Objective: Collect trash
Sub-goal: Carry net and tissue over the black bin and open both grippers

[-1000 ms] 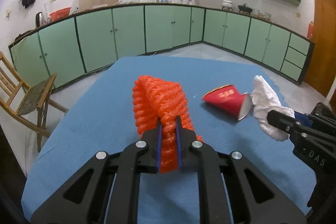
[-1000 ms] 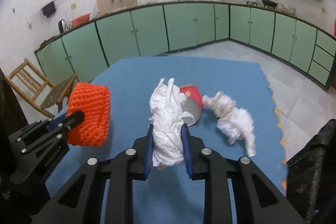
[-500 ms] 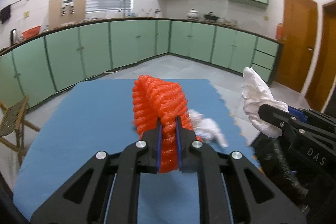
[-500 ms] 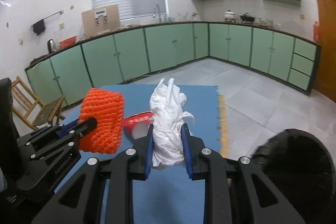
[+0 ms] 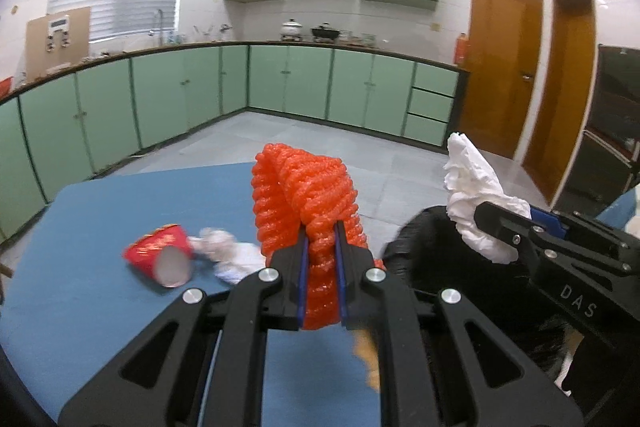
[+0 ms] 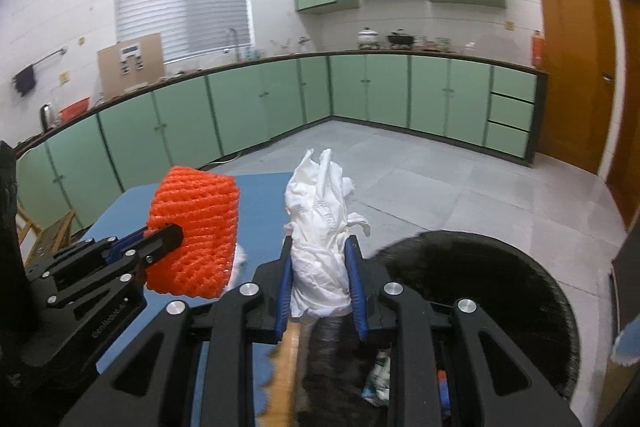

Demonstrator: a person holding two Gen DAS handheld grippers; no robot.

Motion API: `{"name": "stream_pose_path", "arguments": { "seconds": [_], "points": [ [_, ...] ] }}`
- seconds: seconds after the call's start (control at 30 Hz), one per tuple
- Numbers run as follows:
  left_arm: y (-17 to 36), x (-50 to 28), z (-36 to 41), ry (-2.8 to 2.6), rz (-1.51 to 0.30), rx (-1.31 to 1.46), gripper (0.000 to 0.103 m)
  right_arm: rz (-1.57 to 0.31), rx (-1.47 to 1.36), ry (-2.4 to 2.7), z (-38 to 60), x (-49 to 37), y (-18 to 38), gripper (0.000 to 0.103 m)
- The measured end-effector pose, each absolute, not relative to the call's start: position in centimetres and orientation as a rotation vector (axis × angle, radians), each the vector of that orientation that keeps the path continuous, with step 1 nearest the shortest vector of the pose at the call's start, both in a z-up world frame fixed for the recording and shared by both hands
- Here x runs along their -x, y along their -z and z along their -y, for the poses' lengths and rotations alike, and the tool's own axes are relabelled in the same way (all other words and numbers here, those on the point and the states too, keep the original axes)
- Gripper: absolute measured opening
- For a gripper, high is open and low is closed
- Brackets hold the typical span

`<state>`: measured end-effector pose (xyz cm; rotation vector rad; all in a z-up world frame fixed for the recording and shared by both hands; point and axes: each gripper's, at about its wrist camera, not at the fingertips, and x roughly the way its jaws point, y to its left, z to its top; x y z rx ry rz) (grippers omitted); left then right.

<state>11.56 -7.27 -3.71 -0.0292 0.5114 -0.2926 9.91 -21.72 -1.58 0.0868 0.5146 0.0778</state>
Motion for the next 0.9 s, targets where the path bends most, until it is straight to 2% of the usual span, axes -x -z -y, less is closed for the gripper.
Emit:
{"name": "stream_pose_path", "arguments": {
  "seconds": [0.3,0.7,0.73,0.77,0.83,0.87,0.9],
  "points": [
    [5.0,-12.1,14.9,0.414,-0.520,-0.023,0.010,-0.531,-0.126,0.061,28.7,-7.9,3.1,0.025],
    [8.1,-13.9,21.3,0.508,-0.594,-0.067,0.011,-0.593,-0.155,0.186,35.3,-7.1,6.6,0.025],
    [8.2,-14.3,21.7,0.517,-0.603,-0.071,0.012,-0.598,-0.157,0.190,35.6,-7.1,6.8,0.029],
    [8.5,-14.5,22.0,0.525,-0.616,-0.077,0.018,-0.600,-0.158,0.200,35.9,-7.2,7.0,0.034],
    [8.5,-14.9,22.2,0.531,-0.626,-0.079,0.023,-0.609,-0.160,0.217,36.2,-7.4,7.3,0.037],
    [8.5,-15.0,22.2,0.534,-0.629,-0.077,0.030,-0.613,-0.166,0.227,36.5,-7.3,7.6,0.039],
    [8.5,-15.1,22.3,0.536,-0.633,-0.074,0.034,-0.614,-0.169,0.237,36.7,-7.4,7.6,0.049]
  ]
}}
